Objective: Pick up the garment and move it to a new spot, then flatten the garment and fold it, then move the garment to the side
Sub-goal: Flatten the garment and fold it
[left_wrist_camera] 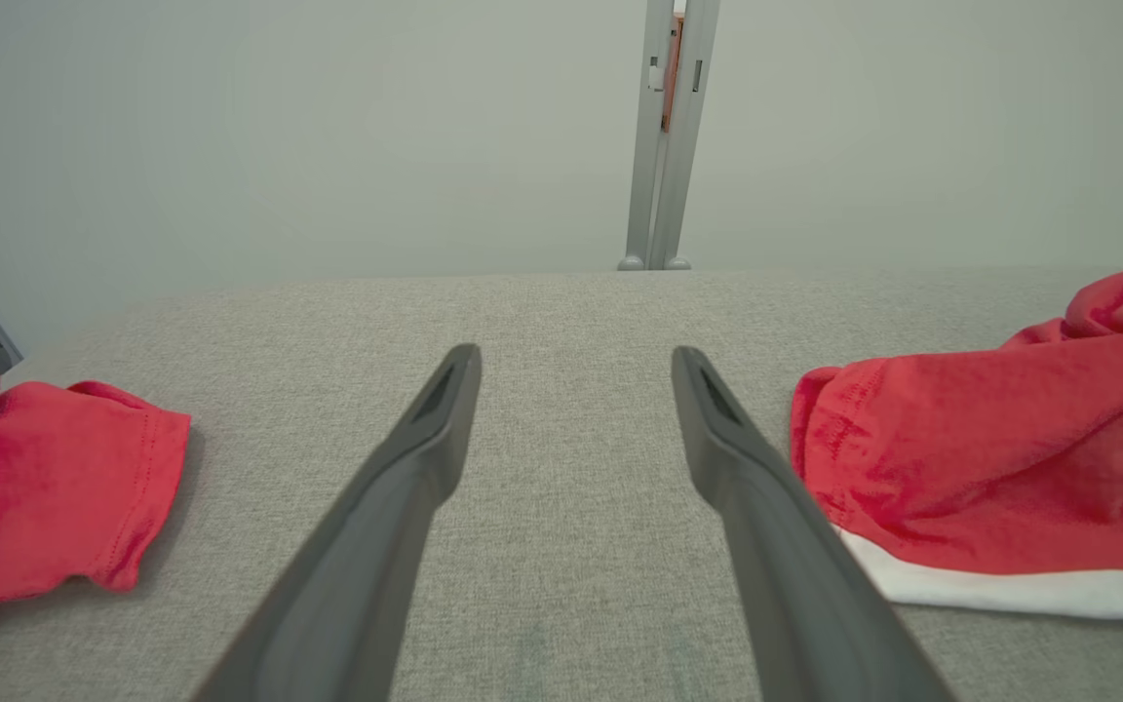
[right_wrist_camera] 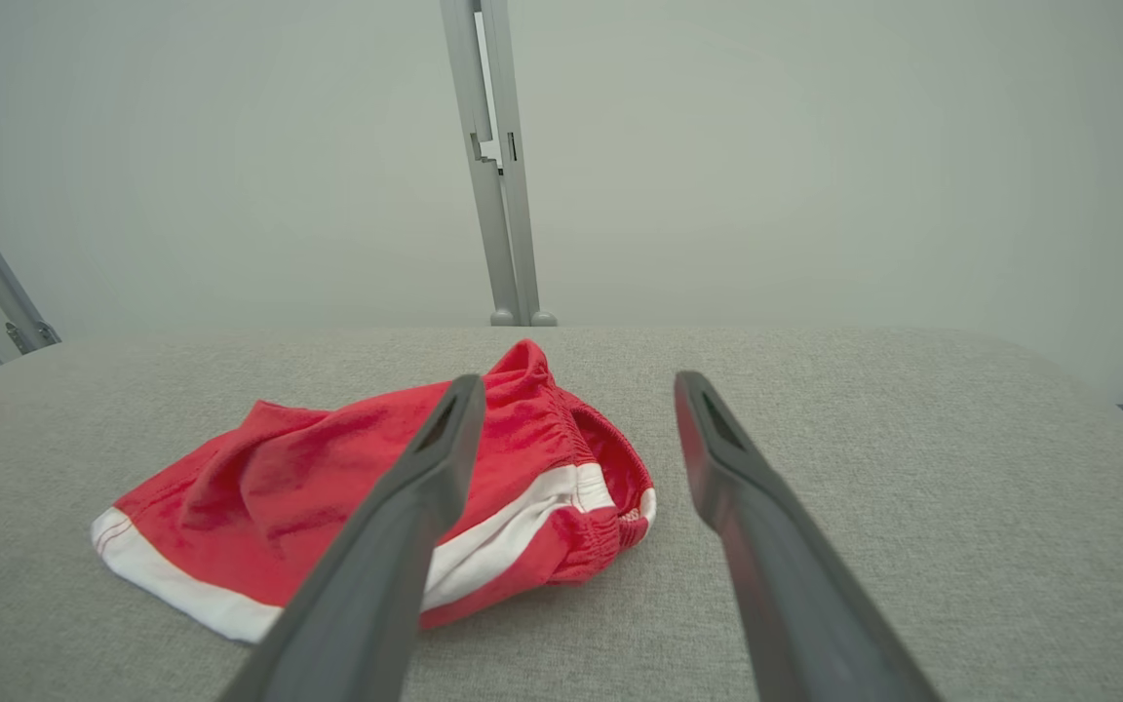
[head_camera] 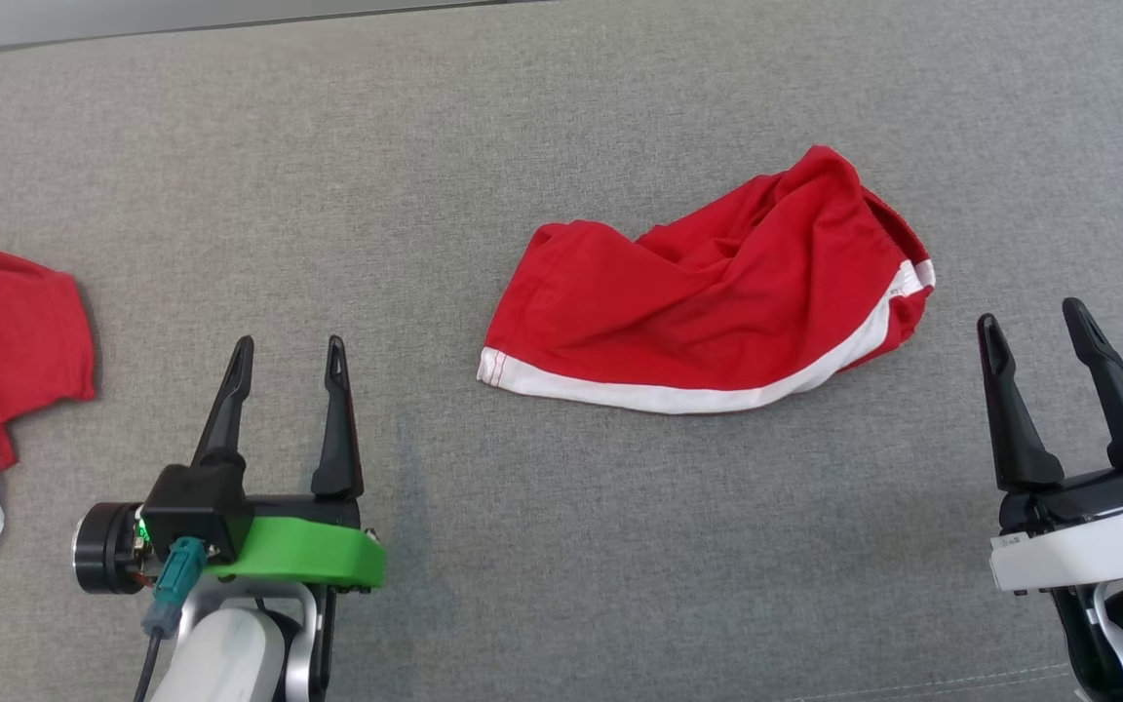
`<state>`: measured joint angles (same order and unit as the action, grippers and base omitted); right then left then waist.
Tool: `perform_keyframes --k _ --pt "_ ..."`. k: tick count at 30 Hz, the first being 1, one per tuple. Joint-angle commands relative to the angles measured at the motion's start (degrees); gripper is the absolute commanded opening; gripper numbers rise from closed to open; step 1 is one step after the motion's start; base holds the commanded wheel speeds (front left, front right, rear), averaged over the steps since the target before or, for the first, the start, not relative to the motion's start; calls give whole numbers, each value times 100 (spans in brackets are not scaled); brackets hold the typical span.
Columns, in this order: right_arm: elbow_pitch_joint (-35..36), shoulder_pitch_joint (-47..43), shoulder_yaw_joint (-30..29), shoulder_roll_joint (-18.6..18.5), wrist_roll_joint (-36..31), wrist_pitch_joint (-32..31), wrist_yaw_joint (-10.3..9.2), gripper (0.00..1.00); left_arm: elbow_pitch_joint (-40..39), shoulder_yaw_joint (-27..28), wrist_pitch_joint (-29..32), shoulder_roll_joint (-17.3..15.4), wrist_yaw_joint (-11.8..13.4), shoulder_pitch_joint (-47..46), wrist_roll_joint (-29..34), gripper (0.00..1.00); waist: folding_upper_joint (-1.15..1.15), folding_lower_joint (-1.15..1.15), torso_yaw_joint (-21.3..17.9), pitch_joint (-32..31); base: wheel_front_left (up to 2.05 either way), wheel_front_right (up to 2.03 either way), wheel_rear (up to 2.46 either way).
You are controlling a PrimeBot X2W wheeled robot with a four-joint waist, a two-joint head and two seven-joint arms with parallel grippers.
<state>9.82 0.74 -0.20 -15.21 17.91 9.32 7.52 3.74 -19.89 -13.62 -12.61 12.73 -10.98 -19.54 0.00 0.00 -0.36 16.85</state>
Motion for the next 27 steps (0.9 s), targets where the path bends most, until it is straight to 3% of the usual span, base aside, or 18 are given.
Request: perform_keyframes --k 1,7,13,19,24,25,26,27 --pt "44 -54 -23 10 -31 -16 -6 100 -37 12 20 -56 25 65 -20 100 0 0 -6 -7 0 0 0" --pt "120 -54 -54 72 -44 -94 -6 100 -157 -71 93 -97 29 62 43 100 0 0 -15 -20 0 0 0" --pt "120 83 2 100 5 -125 -6 100 -173 -641 538 -17 -416 -397 135 100 0 0 -32 181 0 0 0" --pt "-38 205 134 119 38 -105 -6 100 541 -1189 1251 154 -879 -876 76 100 0 0 -218 438 0 0 0" --pt "-210 269 199 138 84 -30 -6 100 1235 -1116 1365 230 -921 -1190 -46 100 0 0 -393 591 0 0 0" --pt "-271 278 202 130 99 -12 -6 100 1359 -1083 1341 239 -928 -1243 -65 93 0 0 -426 606 0 0 0" --pt "-316 285 200 115 110 -2 -6 100 1455 -1064 1326 244 -947 -1277 -99 42 0 0 -448 615 0 0 0" --pt "-369 294 192 95 122 8 -6 100 1557 -1043 1316 248 -969 -1308 -133 0 0 0 -469 621 0 0 0"
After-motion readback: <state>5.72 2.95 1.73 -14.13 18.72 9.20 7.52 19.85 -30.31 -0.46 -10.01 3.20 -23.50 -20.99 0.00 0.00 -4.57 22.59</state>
